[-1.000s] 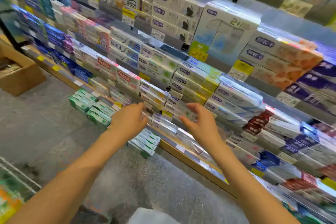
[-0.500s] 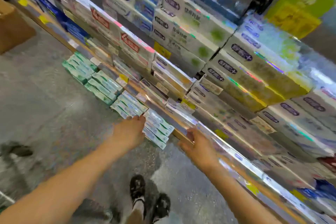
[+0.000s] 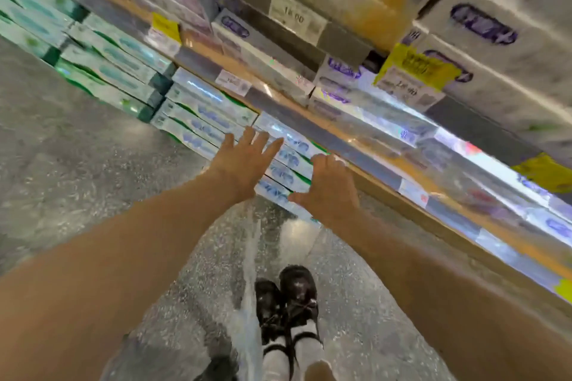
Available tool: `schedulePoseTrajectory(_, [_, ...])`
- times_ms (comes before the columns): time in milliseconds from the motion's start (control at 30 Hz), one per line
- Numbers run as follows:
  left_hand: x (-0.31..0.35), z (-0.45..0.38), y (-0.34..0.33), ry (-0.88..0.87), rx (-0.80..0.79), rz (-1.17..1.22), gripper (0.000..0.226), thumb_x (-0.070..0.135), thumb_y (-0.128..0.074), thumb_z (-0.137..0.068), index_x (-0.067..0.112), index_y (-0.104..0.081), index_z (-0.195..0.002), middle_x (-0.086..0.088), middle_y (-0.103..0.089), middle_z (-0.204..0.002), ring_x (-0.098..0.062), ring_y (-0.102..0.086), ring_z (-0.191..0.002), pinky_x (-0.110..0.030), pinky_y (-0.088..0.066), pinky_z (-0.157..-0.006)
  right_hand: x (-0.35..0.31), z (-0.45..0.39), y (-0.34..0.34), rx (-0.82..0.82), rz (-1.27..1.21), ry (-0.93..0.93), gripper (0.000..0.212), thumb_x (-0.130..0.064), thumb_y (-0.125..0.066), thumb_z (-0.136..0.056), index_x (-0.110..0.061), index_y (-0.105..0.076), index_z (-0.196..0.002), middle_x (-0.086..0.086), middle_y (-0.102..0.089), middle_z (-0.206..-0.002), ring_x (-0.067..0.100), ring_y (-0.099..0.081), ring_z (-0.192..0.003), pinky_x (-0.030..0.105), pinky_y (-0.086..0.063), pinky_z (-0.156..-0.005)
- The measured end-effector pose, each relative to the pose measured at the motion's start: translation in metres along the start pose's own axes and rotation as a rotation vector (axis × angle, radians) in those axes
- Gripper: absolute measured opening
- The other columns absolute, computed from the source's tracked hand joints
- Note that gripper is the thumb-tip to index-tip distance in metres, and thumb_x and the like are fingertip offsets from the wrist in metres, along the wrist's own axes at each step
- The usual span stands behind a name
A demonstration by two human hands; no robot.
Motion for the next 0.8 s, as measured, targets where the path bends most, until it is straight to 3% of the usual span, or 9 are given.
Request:
schedulePoseTrajectory(133, [0.014, -0.049, -0.047, -0.018, -0.028, -0.052, 0.113, 0.048, -0.070, -0.078, 0.014, 0.012, -0.148, -0.009, -0.001, -0.157, -0.031, -0.004, -0.145, -0.049, -0.020, -0.112, 0.016, -0.023, -0.065, -0.160, 0.125, 0.036, 0.085, -0.059, -0.060, -0.082, -0.008, -0.024, -0.140, 0.010, -0.031, -0.142, 0.030, -0.028, -0.134, 0.042, -0.030, -0.106])
schedulePoseTrajectory(300, [0.028, -0.074, -0.081, -0.036, -0.007, -0.076, 0.098, 0.042, -0.067, -0.082, 0.011, 0.000, -0.146, -0.010, -0.012, -0.151, -0.030, -0.015, -0.140, -0.046, -0.026, -0.110, 0.021, -0.026, -0.100, -0.096, 0.207, 0.076, 0.081, -0.060, -0.057, -0.083, -0.009, -0.023, -0.138, 0.013, -0.027, -0.140, 0.032, -0.028, -0.129, 0.043, -0.029, -0.104])
schedulePoseTrajectory(433, [0.034, -0.079, -0.084, -0.058, 0.029, -0.139, 0.089, 0.035, -0.062, -0.087, 0.009, 0.000, -0.144, -0.016, -0.013, -0.148, -0.034, -0.017, -0.138, -0.045, -0.024, -0.110, 0.021, -0.030, -0.105, -0.010, 0.227, 0.032, 0.092, -0.061, -0.063, -0.077, -0.006, -0.021, -0.138, 0.013, -0.032, -0.137, 0.033, -0.034, -0.125, 0.043, -0.031, -0.101])
schedulePoseTrajectory(533, [0.040, -0.081, -0.084, -0.076, 0.056, -0.198, 0.080, 0.026, -0.054, -0.091, 0.003, 0.001, -0.144, -0.019, -0.013, -0.147, -0.034, -0.016, -0.138, -0.045, -0.021, -0.110, 0.022, -0.031, -0.105, 0.104, 0.354, -0.014, 0.100, -0.068, -0.073, -0.055, -0.005, -0.036, -0.124, 0.012, -0.055, -0.112, 0.030, -0.055, -0.098, 0.040, -0.045, -0.081])
schedulePoseTrajectory(600, [0.043, -0.081, -0.085, -0.090, 0.085, -0.213, 0.069, 0.020, -0.045, -0.095, -0.001, 0.000, -0.143, -0.019, -0.013, -0.147, -0.033, -0.016, -0.138, -0.045, -0.021, -0.110, 0.021, -0.031, -0.110, 0.145, 0.374, -0.016, 0.099, -0.067, -0.077, -0.040, -0.006, -0.047, -0.113, 0.009, -0.061, -0.094, 0.026, -0.059, -0.080, 0.035, -0.047, -0.067])
schedulePoseTrajectory(700, [0.043, -0.080, -0.087, -0.049, 0.129, -0.236, 0.064, 0.022, -0.051, -0.090, 0.000, -0.017, -0.140, -0.016, -0.027, -0.140, -0.031, -0.028, -0.132, -0.044, -0.028, -0.106, 0.020, -0.031, -0.120, 0.148, 0.380, -0.028, 0.089, -0.054, -0.084, -0.041, -0.004, -0.064, -0.111, 0.012, -0.064, -0.094, 0.028, -0.061, -0.082, 0.038, -0.050, -0.069])
schedulePoseTrajectory(800, [0.042, -0.075, -0.087, -0.066, 0.201, -0.284, 0.063, 0.036, -0.064, -0.077, 0.013, -0.042, -0.131, -0.005, -0.047, -0.127, -0.022, -0.047, -0.120, -0.040, -0.039, -0.100, 0.020, -0.028, -0.124, 0.092, 0.346, -0.054, 0.092, -0.052, -0.086, -0.035, -0.003, -0.064, -0.110, 0.012, -0.064, -0.094, 0.028, -0.061, -0.084, 0.040, -0.052, -0.072])
Point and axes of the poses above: each hand's wrist, its own z-axis away from the middle knuckle, its own y-axis out of the back of the hand, x = y × z, the point moved 8 cm from there along -z, towards the middle knuckle
